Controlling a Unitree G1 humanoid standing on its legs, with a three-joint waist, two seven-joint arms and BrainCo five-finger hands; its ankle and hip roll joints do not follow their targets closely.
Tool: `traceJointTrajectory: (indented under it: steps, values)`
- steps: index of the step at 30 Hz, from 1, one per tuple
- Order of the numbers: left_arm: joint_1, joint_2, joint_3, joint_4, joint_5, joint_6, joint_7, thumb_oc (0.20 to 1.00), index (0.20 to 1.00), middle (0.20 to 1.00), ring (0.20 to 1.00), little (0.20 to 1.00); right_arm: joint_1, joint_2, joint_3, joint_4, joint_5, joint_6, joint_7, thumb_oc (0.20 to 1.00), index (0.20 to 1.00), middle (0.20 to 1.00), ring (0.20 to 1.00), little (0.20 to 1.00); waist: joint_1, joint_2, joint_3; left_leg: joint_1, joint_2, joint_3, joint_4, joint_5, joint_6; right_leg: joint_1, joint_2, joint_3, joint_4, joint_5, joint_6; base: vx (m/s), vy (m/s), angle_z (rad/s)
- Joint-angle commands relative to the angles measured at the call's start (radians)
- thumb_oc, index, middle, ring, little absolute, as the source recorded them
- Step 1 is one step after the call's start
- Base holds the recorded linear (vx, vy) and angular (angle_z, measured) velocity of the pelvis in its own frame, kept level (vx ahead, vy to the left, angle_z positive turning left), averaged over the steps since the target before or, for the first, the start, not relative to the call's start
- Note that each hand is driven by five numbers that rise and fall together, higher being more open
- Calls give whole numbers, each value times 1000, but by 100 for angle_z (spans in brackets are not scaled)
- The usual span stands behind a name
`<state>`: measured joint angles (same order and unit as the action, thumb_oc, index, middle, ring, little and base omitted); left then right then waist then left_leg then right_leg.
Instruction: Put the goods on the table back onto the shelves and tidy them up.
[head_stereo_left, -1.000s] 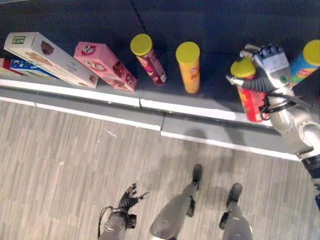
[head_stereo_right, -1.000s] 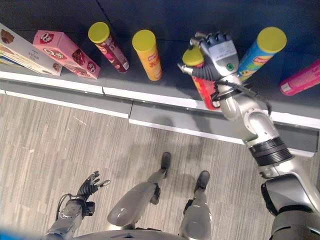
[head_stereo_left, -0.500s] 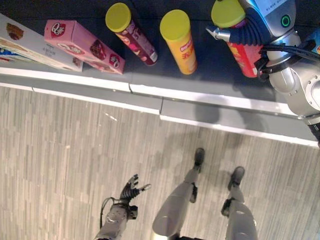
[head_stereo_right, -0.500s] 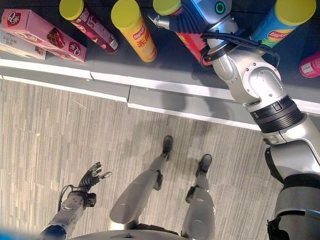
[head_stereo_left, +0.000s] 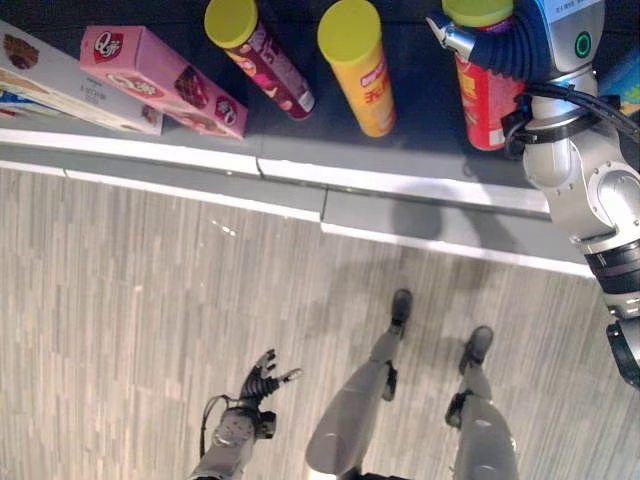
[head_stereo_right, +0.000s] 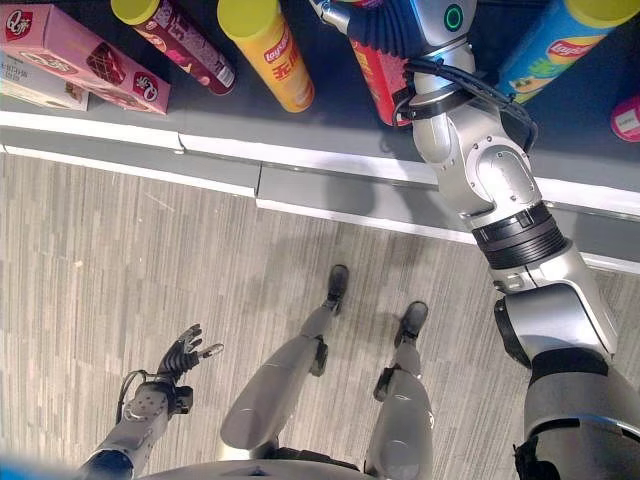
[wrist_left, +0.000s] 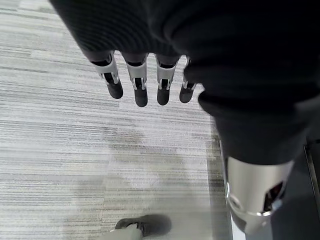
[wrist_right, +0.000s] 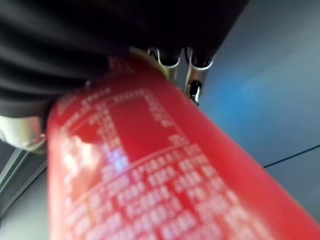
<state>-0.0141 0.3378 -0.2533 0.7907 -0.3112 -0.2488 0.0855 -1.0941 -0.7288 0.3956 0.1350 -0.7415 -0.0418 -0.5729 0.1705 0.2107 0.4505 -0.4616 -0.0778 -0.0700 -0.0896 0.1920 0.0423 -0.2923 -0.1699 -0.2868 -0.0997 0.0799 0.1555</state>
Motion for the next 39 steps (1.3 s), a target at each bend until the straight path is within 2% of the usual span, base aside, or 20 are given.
traceJointTrajectory:
  steps: [1, 7, 9, 17, 28, 39]
  values:
    - [-19, 37, -51, 23, -43, -32, 36, 1000, 1000, 1000, 1000, 1000, -92, -23, -11, -19, 17, -12, -95, 200, 200, 200, 200, 200, 22, -3, -36, 7, 75, 3, 29, -120, -99, -51, -59, 0, 107, -88, -25, -1, -6, 9]
    - [-37, 38, -65, 38, -47, -38, 42, 1000, 1000, 1000, 1000, 1000, -145, -52, -50, 25, 23, 21, -176, 200, 200, 200, 200, 200, 41, 25, -26, -68, 65, -11, 55, -117, -99, -124, -69, -7, 158, -106, -27, -15, -5, 8]
    - [-44, 38, -71, 36, -52, -42, 46, 1000, 1000, 1000, 1000, 1000, -158, -64, -65, 41, 22, 40, -209, 200, 200, 200, 200, 200, 44, 43, -21, -93, 61, -19, 59, -113, -98, -153, -75, -8, 175, -113, -26, 0, 0, 0]
    - [-36, 15, -75, 18, -75, -46, 52, 1000, 1000, 1000, 1000, 1000, -145, -61, -84, 23, 14, 62, -245, 200, 200, 200, 200, 200, 53, 72, -12, -120, 46, -27, 51, -109, -83, -212, -83, 25, 199, -116, -22, 9, 36, -4]
    - [-27, 2, -65, 17, -78, -39, 69, 1000, 1000, 1000, 1000, 1000, -74, -21, -84, -52, 2, 48, -221, 200, 200, 200, 200, 200, 40, 61, 8, -103, 40, -31, 50, -117, -73, -211, -80, 50, 198, -113, -23, -2, 26, -6]
    - [-23, 1, -62, 10, -87, -45, 73, 1000, 1000, 1000, 1000, 1000, -90, -24, -57, -10, -1, 58, -218, 200, 200, 200, 200, 200, 41, 58, 14, -110, 35, -40, 50, -116, -69, -217, -79, 61, 193, -107, -24, -7, 8, -3]
